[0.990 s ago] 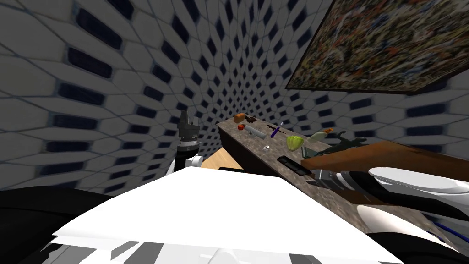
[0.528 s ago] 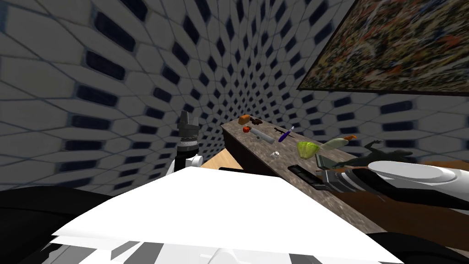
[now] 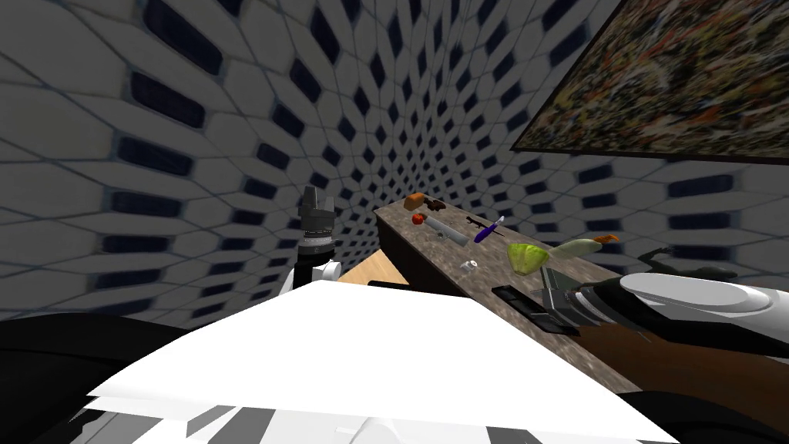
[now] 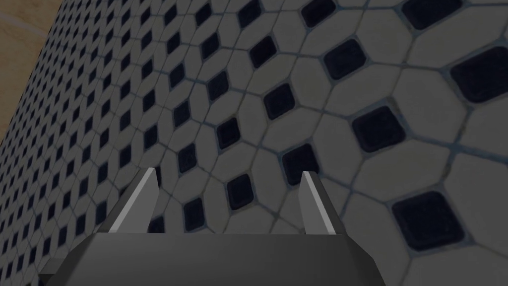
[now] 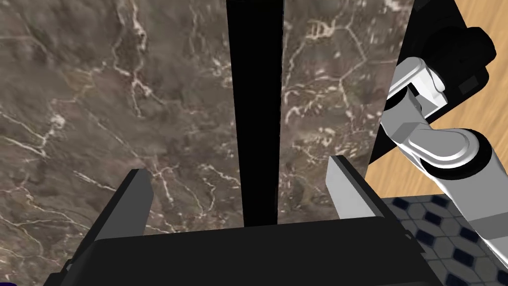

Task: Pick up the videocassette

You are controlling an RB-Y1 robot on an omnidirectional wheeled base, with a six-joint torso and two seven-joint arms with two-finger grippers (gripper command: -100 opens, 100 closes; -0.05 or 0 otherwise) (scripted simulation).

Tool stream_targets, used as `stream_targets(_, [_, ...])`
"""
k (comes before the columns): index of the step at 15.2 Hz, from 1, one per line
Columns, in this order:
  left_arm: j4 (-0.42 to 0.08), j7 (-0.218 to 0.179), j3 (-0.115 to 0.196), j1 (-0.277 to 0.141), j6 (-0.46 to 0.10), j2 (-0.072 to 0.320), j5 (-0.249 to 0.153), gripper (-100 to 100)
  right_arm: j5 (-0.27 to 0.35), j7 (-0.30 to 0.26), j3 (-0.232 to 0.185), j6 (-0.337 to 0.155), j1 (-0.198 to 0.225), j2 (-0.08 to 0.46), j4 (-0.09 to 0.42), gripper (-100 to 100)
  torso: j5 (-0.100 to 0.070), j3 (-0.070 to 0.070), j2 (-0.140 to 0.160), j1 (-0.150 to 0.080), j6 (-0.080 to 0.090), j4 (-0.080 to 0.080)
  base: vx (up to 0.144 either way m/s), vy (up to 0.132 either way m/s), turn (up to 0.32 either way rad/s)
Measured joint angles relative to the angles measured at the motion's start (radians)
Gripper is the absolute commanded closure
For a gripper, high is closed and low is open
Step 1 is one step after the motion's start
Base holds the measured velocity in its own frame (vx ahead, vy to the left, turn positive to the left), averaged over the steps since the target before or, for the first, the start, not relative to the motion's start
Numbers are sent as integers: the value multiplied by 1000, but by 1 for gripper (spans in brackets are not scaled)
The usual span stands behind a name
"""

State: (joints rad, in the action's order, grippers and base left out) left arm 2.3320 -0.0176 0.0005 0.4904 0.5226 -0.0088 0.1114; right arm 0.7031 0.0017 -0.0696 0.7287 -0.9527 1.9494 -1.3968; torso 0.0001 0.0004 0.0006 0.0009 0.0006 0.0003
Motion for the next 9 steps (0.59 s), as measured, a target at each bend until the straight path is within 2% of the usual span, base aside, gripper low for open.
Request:
stream_targets(1, [0,0,0,0,0,0,0,0,-7,6,-24,-4,12,2,0,-100,0,0,1,0,0,0,13,-6,79])
stream_targets(2, [0,0,0,0,0,0,0,0,64,-21,43,10,-27,-41,5,-100,-1,1,1,-1,0,0,21,-8,71])
stream_targets(3, [0,0,0,0,0,0,0,0,49,-19,55,4,-48,-39,3,-100,0,0,0,-1,0,0,16,-9,22])
stream_targets(4, [0,0,0,0,0,0,0,0,-92,46,107,-40,-181,26,-3,-100,0,0,0,0,-1,0,9,-5,27])
stream_targets(5, [0,0,0,0,0,0,0,0,-58,43,33,-50,-87,-1,-17,-100,0,0,0,0,0,0,7,-1,-1])
stream_targets(6, [0,0,0,0,0,0,0,0,-8,13,1,-38,-44,-26,-18,-100,0,1,1,0,1,0,2,2,-18])
stream_targets(8, [0,0,0,0,0,0,0,0,14,2,-27,-23,-10,-35,-8,-100,0,1,2,0,0,0,4,-1,34])
stream_targets(9, [0,0,0,0,0,0,0,0,-30,28,-50,-39,-23,-22,-10,-100,0,1,1,0,0,0,19,-5,97])
